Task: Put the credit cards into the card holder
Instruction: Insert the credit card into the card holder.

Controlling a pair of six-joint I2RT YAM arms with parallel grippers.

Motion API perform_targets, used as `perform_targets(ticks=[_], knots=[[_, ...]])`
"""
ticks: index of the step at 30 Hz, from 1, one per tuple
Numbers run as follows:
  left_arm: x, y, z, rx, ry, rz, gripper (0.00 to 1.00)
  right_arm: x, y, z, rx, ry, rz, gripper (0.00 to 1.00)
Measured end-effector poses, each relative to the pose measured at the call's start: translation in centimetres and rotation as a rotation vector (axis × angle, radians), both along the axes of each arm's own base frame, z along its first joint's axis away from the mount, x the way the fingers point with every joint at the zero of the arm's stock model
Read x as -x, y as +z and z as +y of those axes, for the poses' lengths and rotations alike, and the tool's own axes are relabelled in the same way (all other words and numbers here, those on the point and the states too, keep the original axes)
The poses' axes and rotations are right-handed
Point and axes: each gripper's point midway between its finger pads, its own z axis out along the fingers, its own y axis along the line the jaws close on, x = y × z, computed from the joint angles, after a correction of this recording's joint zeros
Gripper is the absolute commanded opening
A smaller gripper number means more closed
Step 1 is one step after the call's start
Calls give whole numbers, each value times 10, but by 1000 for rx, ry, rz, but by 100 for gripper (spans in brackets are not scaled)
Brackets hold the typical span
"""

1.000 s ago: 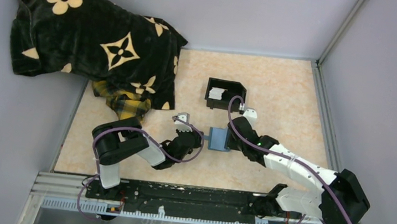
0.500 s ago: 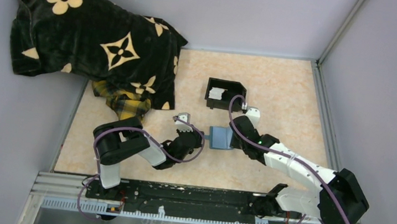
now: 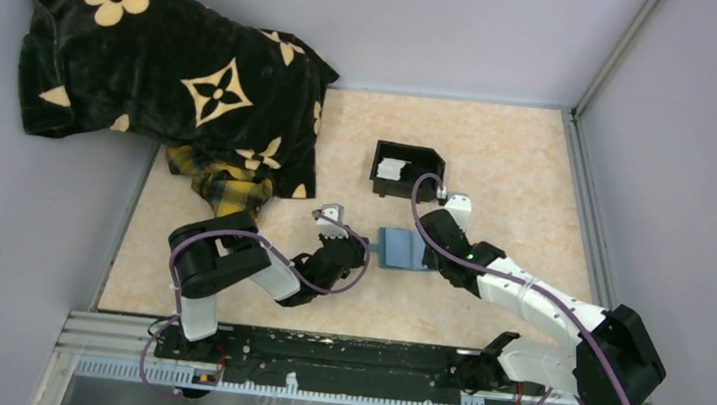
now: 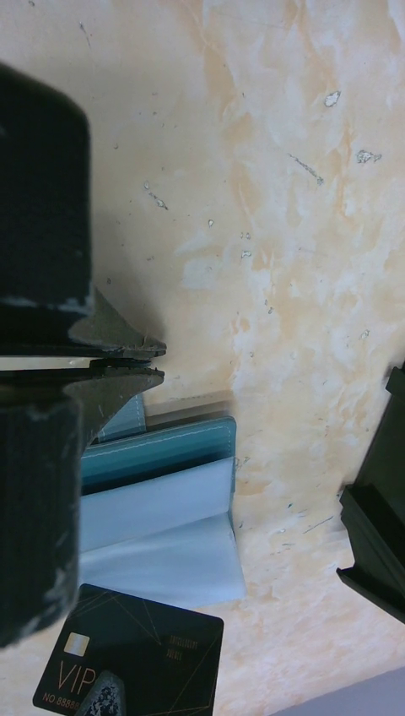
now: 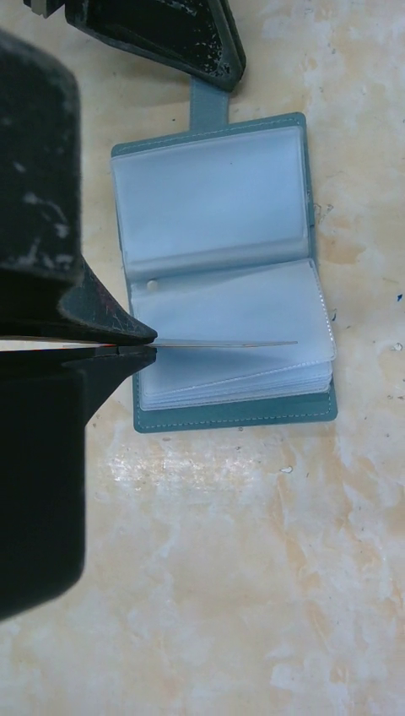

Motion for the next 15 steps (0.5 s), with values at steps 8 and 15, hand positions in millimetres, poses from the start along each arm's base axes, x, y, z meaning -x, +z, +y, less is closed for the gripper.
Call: perform_targets(ticks=[8, 15], knots=[[1, 0, -3, -7, -3, -1, 0, -7, 11, 6, 3, 50, -22, 0], [3, 0, -5, -22, -11, -2, 0, -14, 19, 16, -45, 95, -32, 0]])
